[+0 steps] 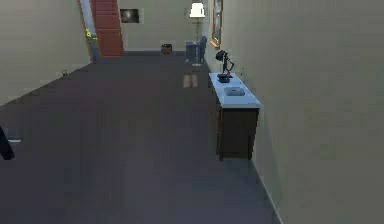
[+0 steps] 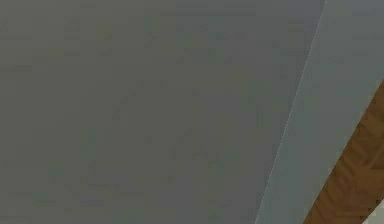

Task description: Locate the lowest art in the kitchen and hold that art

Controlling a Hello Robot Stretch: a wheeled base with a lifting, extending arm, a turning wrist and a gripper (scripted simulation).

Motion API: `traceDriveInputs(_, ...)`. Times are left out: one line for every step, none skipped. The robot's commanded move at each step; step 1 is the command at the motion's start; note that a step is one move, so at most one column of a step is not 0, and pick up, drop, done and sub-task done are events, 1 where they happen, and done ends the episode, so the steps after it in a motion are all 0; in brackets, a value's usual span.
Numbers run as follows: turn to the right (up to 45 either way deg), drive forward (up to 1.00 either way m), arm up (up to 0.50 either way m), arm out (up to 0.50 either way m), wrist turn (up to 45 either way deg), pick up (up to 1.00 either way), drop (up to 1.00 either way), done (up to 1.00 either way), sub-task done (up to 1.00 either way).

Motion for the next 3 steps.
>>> traceDriveInputs(-3.0, 0.00, 0.00, 0.00, 0.0, 0.00, 0.00, 0.00, 0.00)
traceDriveInputs(0.0, 0.30, 0.00, 0.00, 0.0, 0.00, 0.00, 0.00, 0.00)
traceDriveInputs(-21.0, 0.00, 0.00, 0.00, 0.0, 0.00, 0.00, 0.00, 0.00)
